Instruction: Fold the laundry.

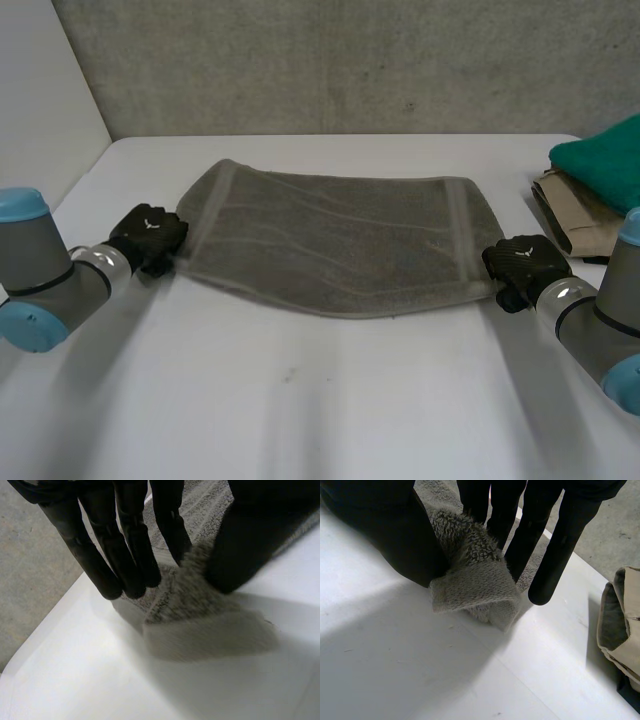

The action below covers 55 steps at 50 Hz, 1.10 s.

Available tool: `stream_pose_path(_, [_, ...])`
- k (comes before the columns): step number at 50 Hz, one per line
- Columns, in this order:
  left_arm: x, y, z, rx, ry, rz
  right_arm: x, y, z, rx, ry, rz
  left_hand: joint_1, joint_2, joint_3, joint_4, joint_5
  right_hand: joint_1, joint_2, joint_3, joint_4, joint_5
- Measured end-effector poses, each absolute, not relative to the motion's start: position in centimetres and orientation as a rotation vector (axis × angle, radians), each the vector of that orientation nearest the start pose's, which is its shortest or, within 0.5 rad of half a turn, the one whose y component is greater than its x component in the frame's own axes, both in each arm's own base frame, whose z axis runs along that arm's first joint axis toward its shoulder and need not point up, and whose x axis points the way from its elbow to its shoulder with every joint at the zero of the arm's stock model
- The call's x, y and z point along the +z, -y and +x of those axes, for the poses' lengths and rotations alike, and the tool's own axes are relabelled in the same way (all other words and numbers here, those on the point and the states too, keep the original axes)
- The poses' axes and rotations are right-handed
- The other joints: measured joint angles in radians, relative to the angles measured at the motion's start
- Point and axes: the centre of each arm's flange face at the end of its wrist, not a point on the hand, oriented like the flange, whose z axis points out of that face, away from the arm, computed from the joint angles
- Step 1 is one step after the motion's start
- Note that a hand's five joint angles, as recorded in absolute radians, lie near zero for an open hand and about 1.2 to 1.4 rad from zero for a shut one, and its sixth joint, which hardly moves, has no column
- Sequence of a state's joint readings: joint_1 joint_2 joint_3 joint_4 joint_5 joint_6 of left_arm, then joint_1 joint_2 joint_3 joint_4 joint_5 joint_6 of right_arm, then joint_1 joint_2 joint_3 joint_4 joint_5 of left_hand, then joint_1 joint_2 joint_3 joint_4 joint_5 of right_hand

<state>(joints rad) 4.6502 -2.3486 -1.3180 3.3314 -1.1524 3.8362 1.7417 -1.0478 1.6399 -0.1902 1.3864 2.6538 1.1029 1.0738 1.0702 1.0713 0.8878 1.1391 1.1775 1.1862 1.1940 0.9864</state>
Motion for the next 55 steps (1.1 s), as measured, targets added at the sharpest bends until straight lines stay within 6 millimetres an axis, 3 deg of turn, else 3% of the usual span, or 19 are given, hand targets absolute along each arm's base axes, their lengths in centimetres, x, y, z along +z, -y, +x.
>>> stream_pose_path(6, [11.7,39.5,-19.5,-1.847,-2.154,1.255,13.4,31.9,20.5,-1.768,-2.429,-1.001,0.053,0.120,0.117,0.120,0.095,0.000,0.000,0.000,0.000,0.000])
stream_pose_path(13, [15.6,36.2,-18.2,-1.786,-2.183,1.203,15.9,31.3,20.1,-1.747,-2.450,-1.065,0.053,0.120,0.117,0.120,0.095,0.000,0.000,0.000,0.000,0.000])
stream_pose_path(18, [17.4,30.7,-17.0,-1.606,-2.285,1.248,17.4,29.1,19.2,-1.481,-2.558,-1.350,0.053,0.120,0.117,0.120,0.095,0.000,0.000,0.000,0.000,0.000])
stream_pose_path(23, [17.3,26.8,-16.5,-1.381,-2.358,1.367,18.4,26.7,18.2,-1.111,-2.605,-1.666,0.053,0.120,0.117,0.120,0.095,0.000,0.000,0.001,0.000,0.000])
stream_pose_path(27, [17.2,26.0,-16.3,-1.259,-2.358,1.439,19.0,26.2,17.8,-0.970,-2.621,-1.782,0.053,0.120,0.117,0.120,0.095,0.000,0.000,0.001,0.000,0.000])
stream_pose_path(30, [17.6,27.1,-16.5,-1.253,-2.321,1.444,19.3,26.8,18.1,-0.985,-2.632,-1.804,0.053,0.120,0.119,0.120,0.095,0.000,0.000,0.001,0.000,0.000])
stream_pose_path(32, [18.3,28.8,-17.0,-1.317,-2.276,1.412,19.6,27.4,18.4,-1.039,-2.634,-1.793,0.053,0.120,0.119,0.120,0.095,0.000,0.000,0.001,0.001,0.000])
stream_pose_path(33, [18.5,29.3,-17.1,-1.338,-2.265,1.401,20.0,28.2,18.9,-1.115,-2.635,-1.770,0.053,0.120,0.119,0.120,0.095,0.000,0.000,0.001,0.001,0.002])
stream_pose_path(35, [20.3,32.1,-17.9,-1.502,-2.179,1.314,21.4,30.3,20.0,-1.352,-2.620,-1.675,0.053,0.121,0.119,0.120,0.095,0.000,0.000,0.001,0.001,0.008])
stream_pose_path(36, [20.6,32.4,-18.0,-1.526,-2.167,1.300,21.6,30.6,20.1,-1.384,-2.616,-1.660,0.053,0.121,0.119,0.120,0.095,0.000,0.000,0.001,0.001,0.008])
stream_pose_path(37, [22.5,34.5,-18.6,-1.678,-2.088,1.214,23.2,32.3,20.8,-1.593,-2.584,-1.550,0.053,0.121,0.119,0.120,0.095,0.000,0.000,0.001,0.001,0.010])
stream_pose_path(39, [25.2,36.7,-19.2,-1.874,-1.978,1.100,25.6,34.3,21.6,-1.856,-2.513,-1.385,0.053,0.121,0.119,0.121,0.095,0.000,0.000,0.001,0.001,0.010])
stream_pose_path(41, [27.4,38.2,-19.6,-2.022,-1.887,1.006,27.4,35.6,21.9,-2.033,-2.441,-1.249,0.053,0.121,0.119,0.121,0.095,0.000,0.000,0.001,0.001,0.010])
stream_pose_path(43, [31.6,40.1,-19.7,-2.267,-1.704,0.823,30.7,37.3,22.2,-2.308,-2.269,-1.005,0.053,0.121,0.120,0.123,0.095,0.000,0.000,0.003,0.002,0.010])
stream_pose_path(44, [32.1,40.3,-19.7,-2.296,-1.680,0.800,31.4,37.6,22.3,-2.360,-2.226,-0.952,0.053,0.121,0.120,0.123,0.095,0.000,0.000,0.003,0.002,0.010])
stream_pose_path(45, [34.7,41.1,-19.6,-2.443,-1.549,0.676,33.6,38.4,22.4,-2.510,-2.070,-0.788,0.053,0.121,0.120,0.123,0.095,0.000,0.000,0.004,0.003,0.010])
stream_pose_path(48, [38.6,41.8,-19.2,-2.646,-1.337,0.494,37.0,39.1,22.5,-2.692,-1.796,-0.566,0.053,0.121,0.120,0.123,0.095,0.000,0.000,0.005,0.004,0.010])
stream_pose_path(50, [40.2,42.0,-18.9,-2.730,-1.242,0.419,38.4,39.2,22.6,-2.753,-1.669,-0.485,0.053,0.121,0.120,0.123,0.095,0.000,0.000,0.005,0.004,0.010])
stream_pose_path(55, [39.7,42.5,-18.9,-2.754,-1.262,0.426,38.3,39.2,23.5,-2.761,-1.612,-0.483,0.053,0.121,0.120,0.123,0.095,0.000,0.000,0.005,0.004,0.020])
